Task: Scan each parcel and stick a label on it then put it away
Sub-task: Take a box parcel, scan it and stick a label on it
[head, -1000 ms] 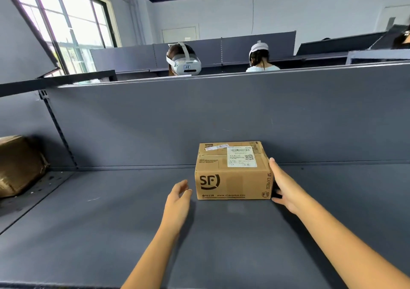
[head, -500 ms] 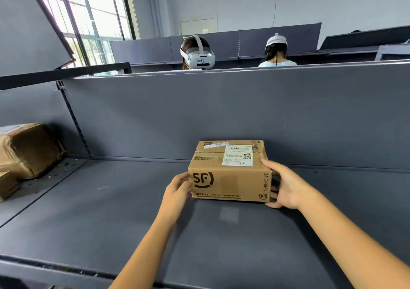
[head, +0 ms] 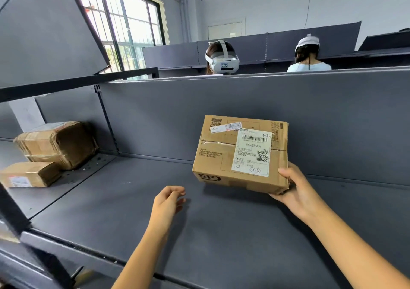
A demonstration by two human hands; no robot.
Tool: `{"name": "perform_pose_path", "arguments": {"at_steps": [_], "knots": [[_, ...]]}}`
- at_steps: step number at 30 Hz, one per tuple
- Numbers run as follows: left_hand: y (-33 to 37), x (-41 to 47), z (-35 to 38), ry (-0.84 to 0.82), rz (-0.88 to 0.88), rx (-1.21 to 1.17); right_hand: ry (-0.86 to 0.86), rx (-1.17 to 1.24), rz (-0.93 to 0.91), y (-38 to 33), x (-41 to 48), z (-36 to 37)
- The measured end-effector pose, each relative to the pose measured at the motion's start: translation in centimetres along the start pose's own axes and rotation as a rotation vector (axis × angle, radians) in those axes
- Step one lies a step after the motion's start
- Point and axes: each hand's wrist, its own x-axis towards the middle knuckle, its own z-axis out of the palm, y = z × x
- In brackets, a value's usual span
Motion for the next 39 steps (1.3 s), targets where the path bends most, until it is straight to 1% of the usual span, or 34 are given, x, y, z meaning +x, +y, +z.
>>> {"name": "perform_pose_path", "arguments": {"at_steps": [9, 12, 16, 20, 24, 29, 32, 35, 39], "knots": [[-0.5, -3.8, -2.5, 0.119, 0.016, 0.011, -0.175, -0.007, 0.066, 1.3, 0.0, 1.9], [-0.9, -5.9, -4.3, 0.218, 0.020, -0.017, -0.285, -0.015, 0.106, 2.2, -0.3, 3.4], [-2.4, -8.8, -7.4, 0.349, -0.019, -0.060, -0.436, -0.031, 0.166, 4.1, -1.1, 6.0], [-3.1, -12.2, -11.1, 0.468, -0.036, -0.111, -0.547, -0.046, 0.226, 5.9, -2.5, 9.9], [-3.3, -17.0, -16.2, 0.606, -0.028, -0.112, -0.679, -0.054, 0.267, 8.4, -5.1, 15.4], [-4.4, -24.9, -24.3, 0.834, -0.051, -0.131, -0.882, -0.085, 0.376, 13.4, -11.2, 23.7], [-5.1, -31.6, -29.9, 0.987, -0.056, -0.114, -1.018, -0.120, 0.453, 17.5, -17.3, 29.0], [-5.3, -38.5, -34.6, 1.125, -0.074, -0.092, -1.147, -0.086, 0.552, 21.1, -23.7, 33.6], [-5.5, -47.4, -39.2, 1.342, -0.084, -0.081, -1.326, -0.051, 0.668, 25.0, -32.8, 38.6]]}}
